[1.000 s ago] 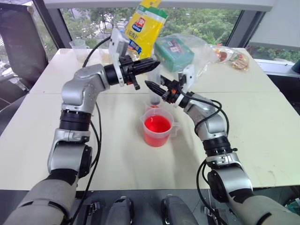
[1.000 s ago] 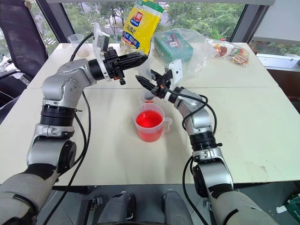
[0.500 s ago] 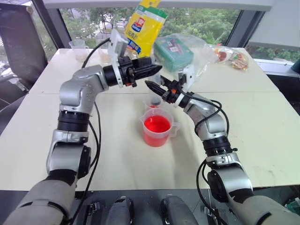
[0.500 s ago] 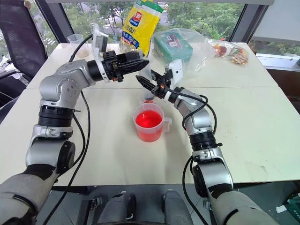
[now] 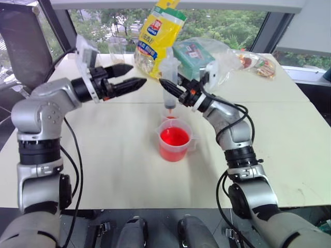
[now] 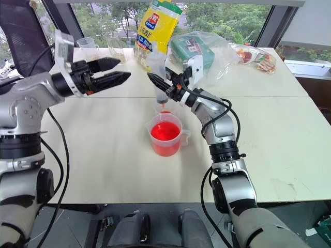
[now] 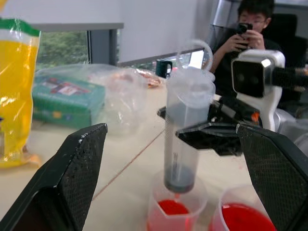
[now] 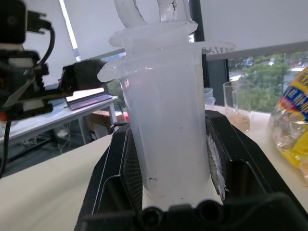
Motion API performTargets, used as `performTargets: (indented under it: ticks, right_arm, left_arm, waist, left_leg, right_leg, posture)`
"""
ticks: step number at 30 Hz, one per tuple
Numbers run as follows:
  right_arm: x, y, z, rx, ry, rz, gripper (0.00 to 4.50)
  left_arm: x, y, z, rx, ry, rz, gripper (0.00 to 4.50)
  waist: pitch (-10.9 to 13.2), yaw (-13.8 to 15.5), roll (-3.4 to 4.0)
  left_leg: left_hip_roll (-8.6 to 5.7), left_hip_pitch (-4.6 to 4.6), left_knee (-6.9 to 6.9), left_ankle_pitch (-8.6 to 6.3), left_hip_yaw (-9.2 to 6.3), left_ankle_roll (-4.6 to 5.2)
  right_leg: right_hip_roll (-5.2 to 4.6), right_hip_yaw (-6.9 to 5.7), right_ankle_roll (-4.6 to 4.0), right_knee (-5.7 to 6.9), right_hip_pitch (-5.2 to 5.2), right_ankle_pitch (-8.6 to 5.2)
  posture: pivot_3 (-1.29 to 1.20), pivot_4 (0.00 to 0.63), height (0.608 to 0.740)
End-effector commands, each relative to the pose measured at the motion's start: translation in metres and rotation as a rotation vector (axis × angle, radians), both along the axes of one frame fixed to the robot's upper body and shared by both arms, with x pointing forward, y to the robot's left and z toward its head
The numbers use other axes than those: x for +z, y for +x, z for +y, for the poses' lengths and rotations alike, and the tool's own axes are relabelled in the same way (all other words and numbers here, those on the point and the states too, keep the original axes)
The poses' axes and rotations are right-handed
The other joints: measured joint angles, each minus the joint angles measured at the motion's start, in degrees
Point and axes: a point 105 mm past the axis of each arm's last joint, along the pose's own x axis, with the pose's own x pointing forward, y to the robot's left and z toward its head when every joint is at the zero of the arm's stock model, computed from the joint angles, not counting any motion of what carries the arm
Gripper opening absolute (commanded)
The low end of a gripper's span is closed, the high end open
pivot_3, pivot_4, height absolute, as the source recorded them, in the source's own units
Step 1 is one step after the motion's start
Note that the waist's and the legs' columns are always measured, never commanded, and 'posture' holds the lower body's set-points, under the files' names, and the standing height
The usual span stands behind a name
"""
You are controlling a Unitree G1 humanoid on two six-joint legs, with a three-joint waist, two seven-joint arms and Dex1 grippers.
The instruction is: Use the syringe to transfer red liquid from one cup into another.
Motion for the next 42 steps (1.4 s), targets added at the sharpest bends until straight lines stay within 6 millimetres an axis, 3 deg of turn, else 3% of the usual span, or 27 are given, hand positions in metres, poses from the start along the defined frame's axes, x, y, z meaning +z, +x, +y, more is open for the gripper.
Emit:
performTargets:
  ticks: [1,4,7,10,18,22,28,34,38,42]
  right_arm:
    - [0.045,0.005,-0.015,-0.083,0.016,-0.042,1.44]
    - [0.067,0.016,-0.036,-0.161,0.034,0.118,1.44]
    - [0.066,0.023,-0.062,-0.28,-0.063,0.245,1.44]
    - [0.053,0.025,-0.092,-0.389,-0.189,0.363,1.44]
    - [-0.051,0.016,-0.166,-0.587,-0.557,0.729,1.44]
    - [-0.077,0.008,-0.183,-0.616,-0.589,0.873,1.44]
    - [-0.1,0.005,-0.193,-0.642,-0.568,0.997,1.44]
    - [-0.104,0.007,-0.2,-0.659,-0.562,1.005,4.39]
    - [-0.086,0.007,-0.197,-0.624,-0.58,0.908,4.48]
    - [-0.057,-0.003,-0.186,-0.519,-0.664,0.698,4.48]
  left_arm:
    - [0.005,-0.011,-0.002,-0.004,-0.012,-0.046,4.42]
    - [-0.004,-0.014,-0.003,0.016,-0.039,-0.026,4.42]
    - [-0.014,-0.019,-0.005,0.023,-0.021,-0.02,4.42]
    - [-0.02,-0.023,-0.007,0.024,-0.034,-0.004,4.42]
    - [-0.027,-0.03,-0.014,0.008,-0.054,0.025,4.42]
    - [-0.029,-0.032,-0.014,0.016,-0.05,0.03,4.42]
    - [-0.032,-0.033,-0.014,0.026,-0.043,0.034,4.42]
    - [-0.034,-0.036,-0.016,0.017,-0.023,0.04,4.5]
    - [-0.037,-0.039,-0.018,-0.003,0.012,0.048,4.5]
    - [-0.044,-0.046,-0.015,-0.022,0.064,0.063,4.5]
  waist:
    - [0.0,0.0,0.0]
    - [0.0,0.0,0.0]
    - [0.0,0.1,0.0]
    - [0.0,0.1,0.0]
    - [0.0,0.0,0.0]
    - [0.0,-0.2,0.01]
    - [0.0,0.0,0.01]
    - [0.0,0.1,0.01]
    - [0.0,0.1,0.01]
    - [0.0,0.1,0.02]
  left_leg:
    - [0.0,0.0,0.0,0.0,0.0,0.0]
    - [0.01,0.0,-0.01,0.0,-0.02,0.0]
    - [0.01,0.0,-0.05,0.0,-0.03,0.01]
    - [0.01,-0.01,-0.11,-0.03,-0.02,0.05]
    - [0.0,-0.05,-0.1,-0.07,0.04,0.12]
    - [0.0,-0.05,-0.1,-0.07,0.06,0.12]
    - [-0.01,-0.04,-0.08,-0.07,0.07,0.12]
    - [-0.01,-0.04,-0.07,-0.07,0.06,0.12]
    - [-0.01,-0.04,-0.07,-0.07,0.06,0.12]
    - [-0.01,-0.05,-0.1,-0.08,0.06,0.13]
  right_leg:
    - [0.01,0.0,0.0,0.02,-0.01,0.0]
    - [0.0,-0.01,0.0,0.05,-0.03,0.0]
    - [-0.02,-0.01,-0.01,0.02,-0.04,0.0]
    - [-0.03,0.0,-0.01,-0.11,-0.01,0.0]
    - [0.01,0.04,-0.01,-0.19,-0.02,0.0]
    - [0.05,0.08,-0.01,-0.19,-0.03,0.0]
    - [0.05,0.08,-0.01,-0.19,-0.02,0.0]
    - [0.06,0.07,-0.01,-0.23,0.02,0.0]
    - [0.07,0.07,-0.01,-0.24,0.02,0.0]
    - [0.07,0.06,0.0,-0.28,0.01,0.0]
  posture:
    - [0.0,0.15,0.74]
    - [0.0,0.15,0.74]
    - [0.0,0.15,0.74]
    - [0.0,0.15,0.74]
    - [0.0,0.15,0.74]
    - [0.0,0.15,0.74]
    - [0.0,0.15,0.74]
    - [0.0,0.15,0.74]
    - [0.0,0.15,0.74]
    - [0.0,0.15,0.74]
